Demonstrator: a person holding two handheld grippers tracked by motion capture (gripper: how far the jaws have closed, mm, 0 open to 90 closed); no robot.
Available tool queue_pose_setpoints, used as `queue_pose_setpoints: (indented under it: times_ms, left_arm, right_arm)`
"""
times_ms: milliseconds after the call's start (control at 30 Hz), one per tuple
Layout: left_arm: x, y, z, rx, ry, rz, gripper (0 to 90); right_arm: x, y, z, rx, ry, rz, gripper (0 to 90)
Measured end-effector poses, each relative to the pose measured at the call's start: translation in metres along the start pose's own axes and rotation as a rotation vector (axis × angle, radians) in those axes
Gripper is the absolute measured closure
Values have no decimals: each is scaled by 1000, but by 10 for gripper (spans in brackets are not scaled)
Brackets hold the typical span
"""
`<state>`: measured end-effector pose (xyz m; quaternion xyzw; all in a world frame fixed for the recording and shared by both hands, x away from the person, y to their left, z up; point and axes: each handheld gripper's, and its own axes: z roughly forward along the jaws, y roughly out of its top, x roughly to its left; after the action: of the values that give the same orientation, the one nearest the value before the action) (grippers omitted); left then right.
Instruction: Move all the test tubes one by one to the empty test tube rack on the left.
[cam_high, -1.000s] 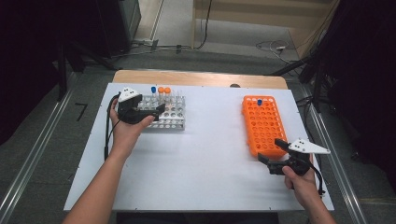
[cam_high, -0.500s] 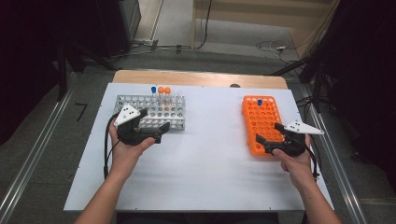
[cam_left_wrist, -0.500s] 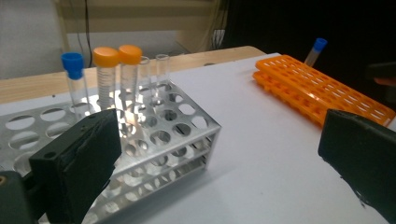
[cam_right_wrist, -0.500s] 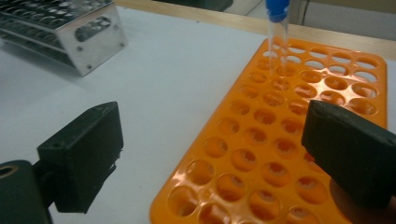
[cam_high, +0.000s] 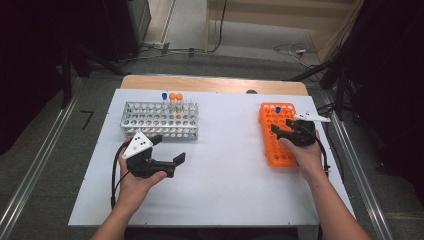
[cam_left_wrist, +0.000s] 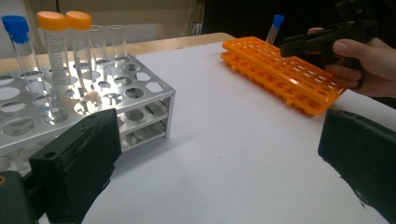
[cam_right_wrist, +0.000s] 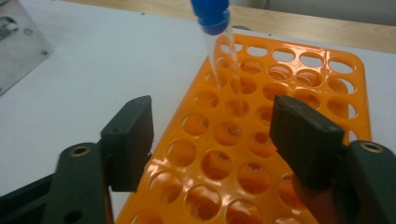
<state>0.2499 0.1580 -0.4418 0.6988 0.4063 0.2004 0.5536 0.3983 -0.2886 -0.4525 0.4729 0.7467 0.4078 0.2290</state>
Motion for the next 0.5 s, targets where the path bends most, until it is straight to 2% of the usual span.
queue_pose_setpoints:
  times_ms: [67,200,333,500]
  left_arm:
    - [-1,-1,0,-3,0,-6,0]
    - [-1,-2,-1,-7,-2,-14,0]
    - [-1,-3,-2,-2,-1,-14,0]
    - [-1,-3,-3,-8,-4,-16,0]
  right_arm:
    - [-2,5,5,2,-2,8,391]
    - [-3,14,14,20,-23,-5,445]
    - [-4,17,26,61,-51,-14,525]
    - [0,20,31,67,-68,-65,653]
